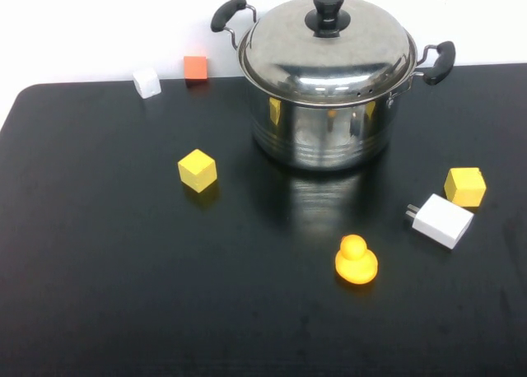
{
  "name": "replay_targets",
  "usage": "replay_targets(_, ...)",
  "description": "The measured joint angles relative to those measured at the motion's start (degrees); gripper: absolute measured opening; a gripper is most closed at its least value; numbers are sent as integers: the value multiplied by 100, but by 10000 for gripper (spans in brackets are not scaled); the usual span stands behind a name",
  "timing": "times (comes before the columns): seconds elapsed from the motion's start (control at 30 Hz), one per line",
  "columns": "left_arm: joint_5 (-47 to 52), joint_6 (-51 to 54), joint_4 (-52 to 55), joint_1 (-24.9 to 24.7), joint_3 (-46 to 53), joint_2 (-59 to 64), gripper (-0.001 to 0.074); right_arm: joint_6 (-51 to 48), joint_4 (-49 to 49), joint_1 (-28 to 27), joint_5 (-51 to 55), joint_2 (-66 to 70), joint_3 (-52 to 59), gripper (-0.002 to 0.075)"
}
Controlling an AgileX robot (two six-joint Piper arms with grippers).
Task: Cover the pot
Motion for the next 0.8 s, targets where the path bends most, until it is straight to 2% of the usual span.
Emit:
replay_targets(0.2,-273,0,-798,878,701,-890,-1,0,0,0,0,0,0,-2)
replay_targets(0.37,-493,0,-980,1322,1274,-1465,-1,0,0,0,0,0,0,-2)
replay_targets(0.8,-625,0,-990,1462,2341,-1519,-1,0,0,0,0,0,0,-2)
